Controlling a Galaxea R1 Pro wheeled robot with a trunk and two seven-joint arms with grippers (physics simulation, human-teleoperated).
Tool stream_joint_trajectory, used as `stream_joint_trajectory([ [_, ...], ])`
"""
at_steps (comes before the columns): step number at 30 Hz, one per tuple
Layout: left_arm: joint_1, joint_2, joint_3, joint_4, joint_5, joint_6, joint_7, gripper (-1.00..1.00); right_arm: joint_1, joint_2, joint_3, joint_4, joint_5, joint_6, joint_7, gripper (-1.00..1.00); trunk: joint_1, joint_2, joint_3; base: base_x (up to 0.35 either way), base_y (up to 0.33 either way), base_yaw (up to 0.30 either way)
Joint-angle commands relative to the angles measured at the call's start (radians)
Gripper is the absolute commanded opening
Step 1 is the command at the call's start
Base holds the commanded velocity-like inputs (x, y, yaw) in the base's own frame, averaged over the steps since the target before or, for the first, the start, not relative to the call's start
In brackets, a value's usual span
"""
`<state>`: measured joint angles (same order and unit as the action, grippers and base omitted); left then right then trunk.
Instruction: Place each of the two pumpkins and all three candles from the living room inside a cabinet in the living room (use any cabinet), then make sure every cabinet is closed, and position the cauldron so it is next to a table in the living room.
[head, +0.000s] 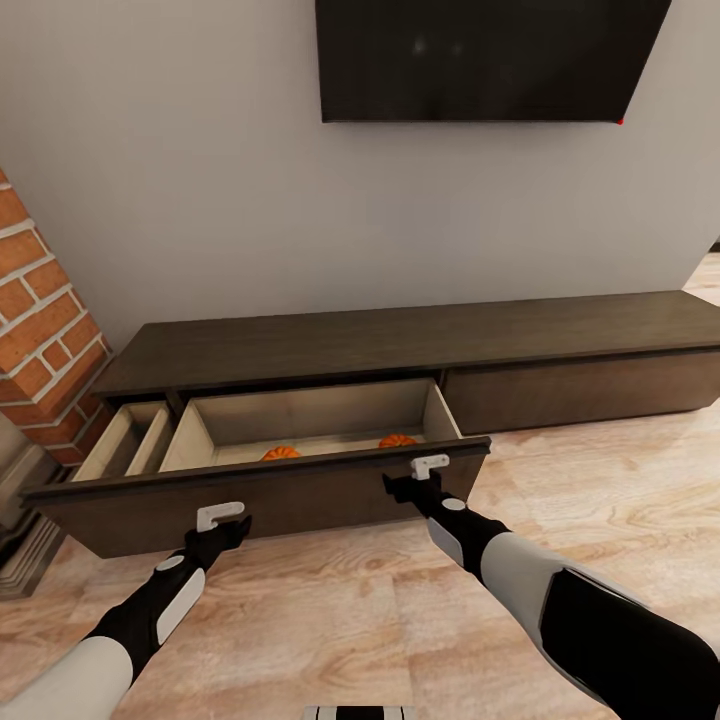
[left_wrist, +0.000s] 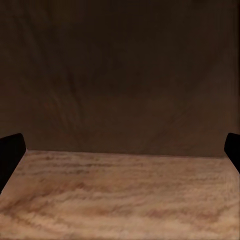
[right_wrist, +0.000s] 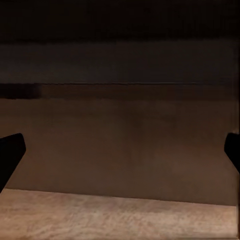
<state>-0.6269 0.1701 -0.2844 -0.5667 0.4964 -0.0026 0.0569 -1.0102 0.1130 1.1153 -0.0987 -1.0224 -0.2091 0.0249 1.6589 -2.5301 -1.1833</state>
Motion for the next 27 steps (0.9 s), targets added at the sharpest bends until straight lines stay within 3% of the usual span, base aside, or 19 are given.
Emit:
stream_joint_trajectory([
  [1, -0.001, 0.002, -0.009, -0.003, 0.010, -0.001, 0.006, 1.00, -0.001, 0.000, 0.008, 0.005, -0.011, -0.003, 0.003, 1.00, 0.000, -0.001, -0.005, 0.000, 0.000, 0.000],
  [4, -0.001, 0.002, -0.011, -0.008, 0.010, -0.002, 0.006, 1.00, 0.000, 0.000, 0.008, 0.009, -0.013, -0.003, 0.003, 1.00, 0.002, -0.001, -0.016, 0.000, 0.000, 0.000],
  [11, -0.001, 0.004, -0.012, -0.011, 0.010, -0.005, 0.006, 1.00, 0.008, 0.000, 0.008, 0.011, -0.013, -0.003, 0.003, 1.00, 0.002, -0.001, -0.016, 0.000, 0.000, 0.000],
  [16, -0.001, 0.006, -0.012, -0.012, 0.011, -0.010, 0.006, 1.00, 0.009, 0.001, 0.008, 0.011, -0.013, -0.001, 0.003, 1.00, 0.004, -0.002, -0.036, 0.000, 0.000, 0.000],
  [21, -0.001, 0.005, -0.014, -0.013, 0.011, -0.055, 0.005, 1.00, 0.010, 0.001, 0.009, 0.011, -0.012, -0.004, 0.002, 1.00, 0.006, -0.004, -0.055, 0.000, 0.000, 0.000],
  [27, -0.001, 0.002, -0.018, -0.013, 0.011, -0.106, 0.005, 1.00, 0.032, 0.001, 0.009, 0.011, -0.004, -0.036, 0.002, 1.00, 0.006, -0.004, -0.055, 0.000, 0.000, 0.000],
])
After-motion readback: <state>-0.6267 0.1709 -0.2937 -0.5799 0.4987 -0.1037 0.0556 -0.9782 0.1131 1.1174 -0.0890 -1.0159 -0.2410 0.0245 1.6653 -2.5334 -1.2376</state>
